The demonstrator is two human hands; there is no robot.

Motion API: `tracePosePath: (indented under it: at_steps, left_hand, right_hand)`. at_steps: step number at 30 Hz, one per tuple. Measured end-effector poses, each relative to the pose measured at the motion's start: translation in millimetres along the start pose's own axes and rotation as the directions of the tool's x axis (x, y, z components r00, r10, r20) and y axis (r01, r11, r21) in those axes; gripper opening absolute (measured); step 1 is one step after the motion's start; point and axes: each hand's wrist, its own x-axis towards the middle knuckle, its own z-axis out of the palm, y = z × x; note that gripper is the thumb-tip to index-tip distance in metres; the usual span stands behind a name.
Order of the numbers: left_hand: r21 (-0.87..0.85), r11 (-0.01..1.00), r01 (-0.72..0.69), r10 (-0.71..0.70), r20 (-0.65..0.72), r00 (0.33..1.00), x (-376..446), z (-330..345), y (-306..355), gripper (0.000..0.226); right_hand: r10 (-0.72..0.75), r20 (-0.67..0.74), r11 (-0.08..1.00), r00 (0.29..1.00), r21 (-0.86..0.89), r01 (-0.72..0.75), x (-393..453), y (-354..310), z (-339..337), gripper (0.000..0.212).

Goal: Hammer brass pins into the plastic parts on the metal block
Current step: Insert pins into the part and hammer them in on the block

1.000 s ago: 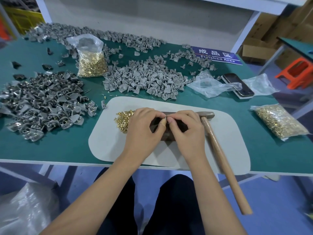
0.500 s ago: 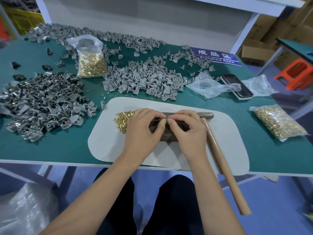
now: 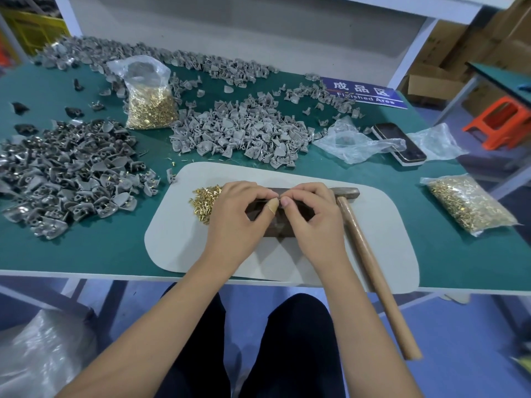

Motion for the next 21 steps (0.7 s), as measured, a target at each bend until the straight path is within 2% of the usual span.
tracePosePath:
  at_steps: [5,10,21]
  left_hand:
    - [0.003,1.0,0.017,-0.017,0.015,1.0,1.0,-1.2,0.4,0.012]
    - [0.028,0.999,0.017,-0.018,0.05,0.999,0.9,-1.2,-1.3,0.012]
    - [0.011,1.0,0.01,-0.011,0.043,0.999,0.9,-0.1,-1.1,0.01]
  right_hand:
    - [0.036,0.072,0.999,0.997,0.005,-0.036,10.7,-2.7,-7.2,0.011]
    - [0.066,-0.066,0.997,0.996,0.043,-0.063,-4.0,-5.9,2.9,0.009]
    - [0.033,-0.104,0.998,0.994,0.053,-0.027,-4.8,-2.0,2.0,0.008]
